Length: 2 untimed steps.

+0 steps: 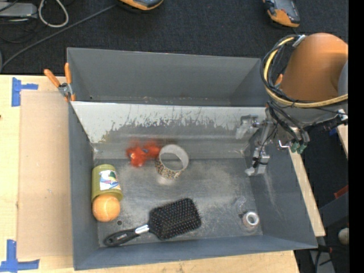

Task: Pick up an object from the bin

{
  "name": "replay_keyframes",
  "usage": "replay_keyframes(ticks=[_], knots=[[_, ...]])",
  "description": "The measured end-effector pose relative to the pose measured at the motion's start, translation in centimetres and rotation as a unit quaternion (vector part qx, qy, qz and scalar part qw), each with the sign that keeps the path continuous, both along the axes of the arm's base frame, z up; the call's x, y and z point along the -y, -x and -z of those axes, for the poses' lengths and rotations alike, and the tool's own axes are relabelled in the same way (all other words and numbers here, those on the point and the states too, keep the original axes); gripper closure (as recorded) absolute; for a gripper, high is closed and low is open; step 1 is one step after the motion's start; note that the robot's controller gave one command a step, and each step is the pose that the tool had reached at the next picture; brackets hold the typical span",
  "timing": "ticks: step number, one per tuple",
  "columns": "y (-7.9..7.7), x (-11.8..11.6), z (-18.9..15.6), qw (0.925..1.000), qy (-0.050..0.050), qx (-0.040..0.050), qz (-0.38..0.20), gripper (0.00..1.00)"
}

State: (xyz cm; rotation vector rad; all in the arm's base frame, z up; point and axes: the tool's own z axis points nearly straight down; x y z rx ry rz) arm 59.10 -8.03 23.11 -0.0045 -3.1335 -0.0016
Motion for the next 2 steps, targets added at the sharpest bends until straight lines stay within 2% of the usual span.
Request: replay_keyframes(ticks=[1, 2], knots=[[-0.1, 0.0, -0.5, 1.0, 0.0, 0.004, -0.001, 0.0], [3.8, -1.5, 4.7, 0.9991, 0.0, 0.0045, -0.042, 0.0]])
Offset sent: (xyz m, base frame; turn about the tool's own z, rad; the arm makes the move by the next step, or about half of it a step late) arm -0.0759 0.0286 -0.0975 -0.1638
